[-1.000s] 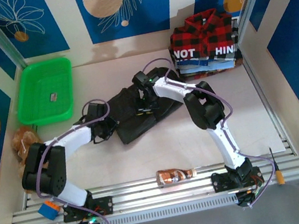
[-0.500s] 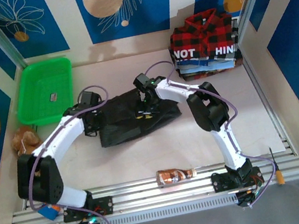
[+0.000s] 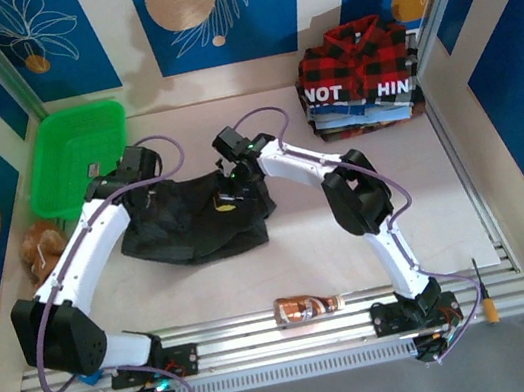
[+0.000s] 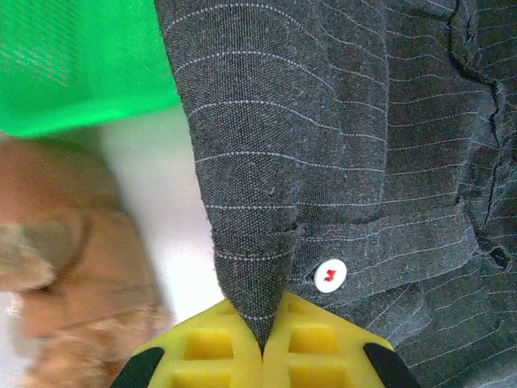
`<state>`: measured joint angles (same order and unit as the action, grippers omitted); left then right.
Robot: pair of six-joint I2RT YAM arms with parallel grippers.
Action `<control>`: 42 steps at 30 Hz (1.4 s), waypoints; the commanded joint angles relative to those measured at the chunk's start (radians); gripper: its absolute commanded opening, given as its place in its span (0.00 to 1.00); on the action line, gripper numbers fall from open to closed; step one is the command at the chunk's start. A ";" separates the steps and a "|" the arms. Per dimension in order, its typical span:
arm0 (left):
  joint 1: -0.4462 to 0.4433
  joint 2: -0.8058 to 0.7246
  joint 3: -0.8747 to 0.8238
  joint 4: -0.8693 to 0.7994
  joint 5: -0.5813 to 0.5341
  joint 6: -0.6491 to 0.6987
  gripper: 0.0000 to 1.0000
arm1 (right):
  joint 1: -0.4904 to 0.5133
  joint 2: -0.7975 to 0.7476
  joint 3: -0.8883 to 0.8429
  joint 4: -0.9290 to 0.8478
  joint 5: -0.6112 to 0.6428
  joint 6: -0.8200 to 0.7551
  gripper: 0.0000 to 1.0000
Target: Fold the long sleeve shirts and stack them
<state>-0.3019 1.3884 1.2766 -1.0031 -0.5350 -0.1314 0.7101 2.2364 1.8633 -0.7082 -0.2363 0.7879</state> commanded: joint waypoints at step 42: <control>-0.580 0.551 0.346 -0.107 0.169 -0.263 0.05 | -0.263 -0.103 -0.457 0.078 0.019 0.006 0.10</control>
<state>-0.8692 1.9377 1.6432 -1.1500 -0.4480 -0.3489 0.4625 2.0953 1.4414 -0.6559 -0.2207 0.7616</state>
